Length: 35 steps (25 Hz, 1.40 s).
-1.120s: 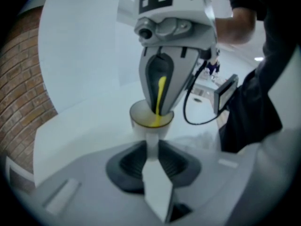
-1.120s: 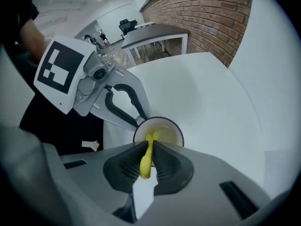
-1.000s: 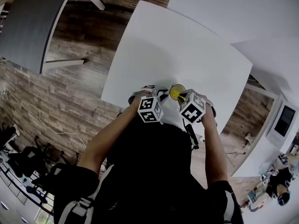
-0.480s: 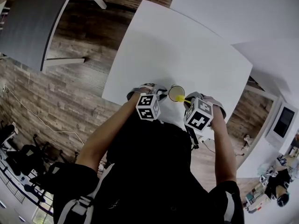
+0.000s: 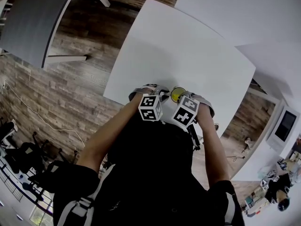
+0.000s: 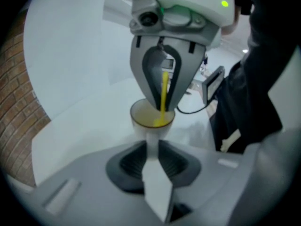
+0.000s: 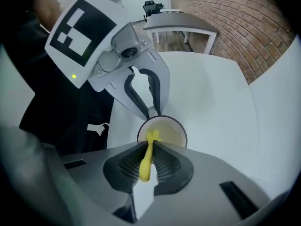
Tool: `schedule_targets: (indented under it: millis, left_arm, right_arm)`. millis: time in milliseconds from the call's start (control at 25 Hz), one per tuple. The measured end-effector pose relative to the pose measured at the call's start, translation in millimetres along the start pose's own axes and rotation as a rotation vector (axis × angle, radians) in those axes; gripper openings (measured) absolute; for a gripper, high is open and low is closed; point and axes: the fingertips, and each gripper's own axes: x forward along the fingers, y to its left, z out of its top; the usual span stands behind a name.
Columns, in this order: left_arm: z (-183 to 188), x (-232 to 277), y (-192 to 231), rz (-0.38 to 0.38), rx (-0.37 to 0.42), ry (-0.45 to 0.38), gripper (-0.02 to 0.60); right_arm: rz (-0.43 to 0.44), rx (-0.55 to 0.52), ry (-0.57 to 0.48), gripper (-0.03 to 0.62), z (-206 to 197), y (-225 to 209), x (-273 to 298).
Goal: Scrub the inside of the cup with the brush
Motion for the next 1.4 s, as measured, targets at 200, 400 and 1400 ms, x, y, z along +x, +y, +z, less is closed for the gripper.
schedule_targets:
  millis: [200, 400, 1400]
  left_arm:
    - [-1.2, -0.2, -0.1, 0.006, 0.001, 0.003, 0.075]
    - [0.7, -0.7, -1.8, 0.01, 0.004, 0.011, 0.075]
    - [5.2, -1.9, -1.0, 0.055, -0.023, 0.015, 0.075]
  right_arm:
    - [-0.017, 0.039, -0.02, 0.031, 3.8, -3.8, 6.4]
    - [-0.013, 0.072, -0.015, 0.031, -9.4, -2.8, -12.5]
    - [-0.147, 0.526, -0.1, 0.031, -20.6, -34.6, -14.3]
